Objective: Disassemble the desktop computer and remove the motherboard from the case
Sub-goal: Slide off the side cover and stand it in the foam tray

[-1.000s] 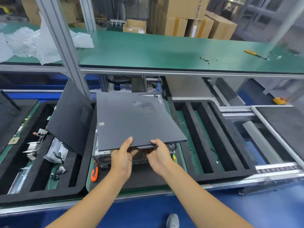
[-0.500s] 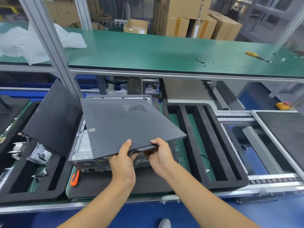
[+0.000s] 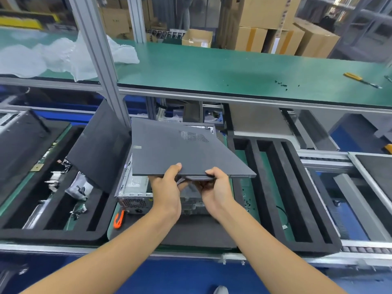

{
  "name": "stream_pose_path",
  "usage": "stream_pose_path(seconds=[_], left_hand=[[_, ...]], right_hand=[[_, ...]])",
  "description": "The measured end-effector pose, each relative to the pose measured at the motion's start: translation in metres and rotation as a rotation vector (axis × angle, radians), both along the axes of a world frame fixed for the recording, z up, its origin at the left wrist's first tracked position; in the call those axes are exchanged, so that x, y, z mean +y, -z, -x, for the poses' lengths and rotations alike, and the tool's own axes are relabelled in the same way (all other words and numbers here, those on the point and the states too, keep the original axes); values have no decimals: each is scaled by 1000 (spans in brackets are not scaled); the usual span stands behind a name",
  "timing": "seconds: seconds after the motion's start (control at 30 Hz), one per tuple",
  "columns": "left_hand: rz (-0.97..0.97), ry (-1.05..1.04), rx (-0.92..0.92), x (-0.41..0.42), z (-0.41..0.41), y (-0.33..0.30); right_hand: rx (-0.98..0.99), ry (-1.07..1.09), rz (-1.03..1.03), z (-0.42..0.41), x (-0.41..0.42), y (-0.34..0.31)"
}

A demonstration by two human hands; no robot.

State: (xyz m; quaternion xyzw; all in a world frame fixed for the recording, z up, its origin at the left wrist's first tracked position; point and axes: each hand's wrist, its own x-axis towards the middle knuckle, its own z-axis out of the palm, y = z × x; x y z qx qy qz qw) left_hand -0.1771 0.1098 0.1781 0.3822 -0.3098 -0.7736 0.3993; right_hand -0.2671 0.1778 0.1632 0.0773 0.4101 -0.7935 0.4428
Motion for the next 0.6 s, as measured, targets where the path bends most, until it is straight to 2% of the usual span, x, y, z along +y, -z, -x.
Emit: stream_pose_path(seconds=[0.23,0.33,0.43,0.5,0.53,0.6], left_hand=[[-64,48,40,-14,-2,-19],[-16,126,65,-22,3,-33],[71,239,28,-34,20,-48],[121,297,-8,-38,36,-53],[140,325,-20,-37,46,-53],[179,376,-53,-32,65,-50]], right_hand=[[63,44,66,-5,-8,-20],[80,62,104,1,-9,-32],[-1,80,159,10,-6,-47],[-52,188,92,18,-6,-53],[-66,308,3,26,-5,-52],[-86,534,-322,53,4,-47]])
